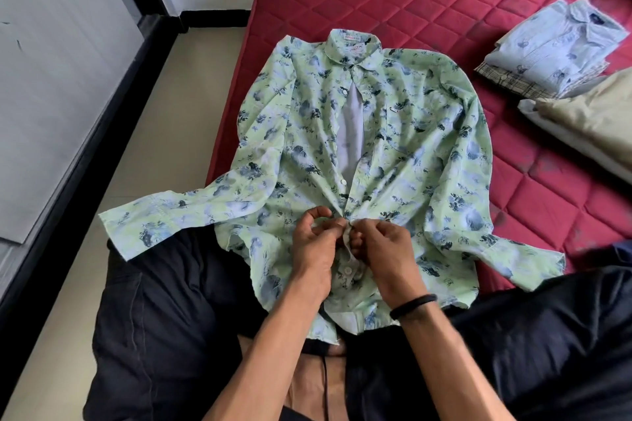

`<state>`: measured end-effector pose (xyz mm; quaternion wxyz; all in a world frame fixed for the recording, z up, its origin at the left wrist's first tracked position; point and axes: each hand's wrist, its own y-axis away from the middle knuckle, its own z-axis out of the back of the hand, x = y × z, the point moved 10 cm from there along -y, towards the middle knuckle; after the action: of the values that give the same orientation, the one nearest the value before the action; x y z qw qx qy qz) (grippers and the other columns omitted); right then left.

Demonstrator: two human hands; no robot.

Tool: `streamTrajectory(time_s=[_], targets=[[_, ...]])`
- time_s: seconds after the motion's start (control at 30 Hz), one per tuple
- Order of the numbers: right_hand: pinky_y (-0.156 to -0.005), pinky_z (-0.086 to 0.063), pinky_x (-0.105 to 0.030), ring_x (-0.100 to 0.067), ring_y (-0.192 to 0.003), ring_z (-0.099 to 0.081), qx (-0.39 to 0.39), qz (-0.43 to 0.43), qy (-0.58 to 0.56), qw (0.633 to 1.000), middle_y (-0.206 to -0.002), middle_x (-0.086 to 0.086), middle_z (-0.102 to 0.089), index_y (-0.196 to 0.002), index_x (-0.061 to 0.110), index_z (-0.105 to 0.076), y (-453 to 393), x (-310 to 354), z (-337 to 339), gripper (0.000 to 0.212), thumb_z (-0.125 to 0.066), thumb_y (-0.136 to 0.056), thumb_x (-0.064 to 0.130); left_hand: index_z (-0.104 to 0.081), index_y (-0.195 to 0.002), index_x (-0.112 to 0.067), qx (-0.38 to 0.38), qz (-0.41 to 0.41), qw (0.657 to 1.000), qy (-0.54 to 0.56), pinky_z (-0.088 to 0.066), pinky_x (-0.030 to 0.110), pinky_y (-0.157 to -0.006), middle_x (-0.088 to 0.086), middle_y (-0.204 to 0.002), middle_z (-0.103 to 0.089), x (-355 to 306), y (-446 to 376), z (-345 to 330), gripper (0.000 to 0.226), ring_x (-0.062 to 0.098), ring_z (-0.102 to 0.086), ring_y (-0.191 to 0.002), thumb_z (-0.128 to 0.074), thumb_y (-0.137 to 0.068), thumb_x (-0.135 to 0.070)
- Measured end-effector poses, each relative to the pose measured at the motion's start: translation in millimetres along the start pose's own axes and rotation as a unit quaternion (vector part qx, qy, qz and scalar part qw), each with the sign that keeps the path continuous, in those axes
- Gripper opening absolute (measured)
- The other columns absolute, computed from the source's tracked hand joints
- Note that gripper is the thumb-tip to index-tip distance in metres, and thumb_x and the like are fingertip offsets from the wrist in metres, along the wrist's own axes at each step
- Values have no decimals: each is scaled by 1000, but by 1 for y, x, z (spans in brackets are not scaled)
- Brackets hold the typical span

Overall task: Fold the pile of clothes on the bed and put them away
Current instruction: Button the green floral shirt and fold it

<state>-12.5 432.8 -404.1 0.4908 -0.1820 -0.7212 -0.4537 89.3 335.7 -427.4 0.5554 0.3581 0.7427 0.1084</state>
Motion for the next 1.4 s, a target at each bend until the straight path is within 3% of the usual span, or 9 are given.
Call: streamTrajectory(time_s=[0.1, 0.17, 0.3, 0.43, 0.63, 0.77, 0.9, 1.2, 1.4], targets=[[-54, -48, -22, -15, -58, -51, 66, -119, -83, 987, -70, -9, -59, -81, 2, -67, 3, -11, -1, 17, -63, -98, 5, -64, -101, -20, 29, -32, 984, -172, -56, 34, -67, 5, -92, -76, -12, -3, -2, 24, 24, -69, -80, -75, -90, -2], [-56, -51, -27, -17, -56, -56, 75, -108, 57, 990, -70, -11, -67, -77, 0, -72, 5, -8, 6, 23, -67, -97, 11, -59, -109, -30, 45, -110, 911, -395, -57, 27, -60, -7, -95, -73, -29, 2, -4, 29, 13, -72, -79, -74, -93, -11], [-53, -48, -28, -13, -52, -60, -23, 129, 364, 922, -62, -2, -69, -74, 13, -70, 6, 47, 9, 27, -74, -92, 33, -48, -128, -29, 86, -239, 776, -577, -40, 18, -38, -7, -81, -67, -38, 29, -20, 39, 5, -57, -51, -69, -98, -16], [-56, -47, -32, -15, -65, -60, -96, 236, 417, 872, -72, 5, -64, -89, 18, -62, -13, 87, -5, 32, -79, -85, 45, -55, -127, -24, 104, -228, 737, -628, -61, 29, -73, -7, -101, -74, -39, 31, -27, 42, 11, -72, -82, -77, -92, -30], [-54, -41, -28, -18, -67, -56, -97, 194, 544, 811, -82, 2, -59, -90, 18, -55, -47, 60, -11, 37, -76, -86, 48, -70, -124, -14, 89, -201, 745, -630, -50, 9, -52, -4, -106, -75, -71, 3, -35, 27, -7, -58, -54, -69, -98, -21], [-58, -38, -33, -25, -66, -48, -113, 241, 603, 752, -89, -7, -55, -85, 14, -48, -34, 64, -30, 22, -57, -99, 29, -68, -130, -12, 53, -327, 727, -602, -54, 27, -100, 5, -121, -69, -89, -15, -63, 31, 17, -67, -107, -63, -99, -6], [-56, -46, -37, -29, -65, -56, -109, 249, 612, 743, -85, -8, -55, -79, 14, -46, -35, 61, -33, 33, -50, -103, 37, -74, -119, -12, 62, -308, 734, -602, -54, 24, -95, 5, -114, -74, -67, -28, -65, 23, 17, -69, -101, -63, -99, -7], [-52, -32, -33, -28, -56, -42, -109, 250, 577, 770, -76, -5, -48, -73, 12, -43, -38, 61, -23, 25, -55, -93, 19, -71, -106, -14, 32, -289, 731, -618, -57, 40, -86, 2, -101, -73, -57, -35, -66, 10, 20, -67, -92, -66, -97, -17], [-53, -39, -33, -18, -51, -43, -137, 194, 369, 898, -61, -2, -54, -74, 12, -52, -44, 62, 10, 25, -57, -91, 30, -66, -98, -19, 27, -310, 758, -573, -56, 40, -83, -5, -94, -68, -54, -30, -58, 15, 16, -63, -88, -77, -91, -24]])
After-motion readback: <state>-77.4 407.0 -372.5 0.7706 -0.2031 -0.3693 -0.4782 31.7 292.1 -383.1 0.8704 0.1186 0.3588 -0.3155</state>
